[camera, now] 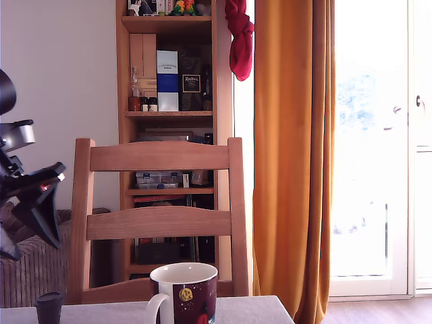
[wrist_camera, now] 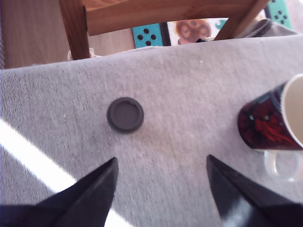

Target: Pick the grey coffee capsule and place it inside the red coffee cup

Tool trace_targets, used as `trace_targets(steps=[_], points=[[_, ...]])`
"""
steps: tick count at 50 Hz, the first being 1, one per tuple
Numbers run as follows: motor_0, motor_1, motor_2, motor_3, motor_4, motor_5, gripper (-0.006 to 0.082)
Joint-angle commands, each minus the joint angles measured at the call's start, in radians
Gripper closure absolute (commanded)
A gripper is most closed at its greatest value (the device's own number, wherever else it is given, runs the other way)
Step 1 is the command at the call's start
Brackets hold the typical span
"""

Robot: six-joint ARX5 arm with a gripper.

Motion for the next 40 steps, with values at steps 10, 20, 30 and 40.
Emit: trace_targets(steps=[10, 20, 30, 40], points=[[-0.017, 0.133, 0.069, -0.035, -0.005, 0.091, 0.0104], [-0.023, 0.136, 0.074, 0.003, -0.06, 0.083, 0.0104], [-0.021, 0.158, 0.078, 0.013, -0.06, 0.074, 0.0085], [-0.021, 0.227, 0.11, 0.011, -0.06, 0.064, 0.0076]])
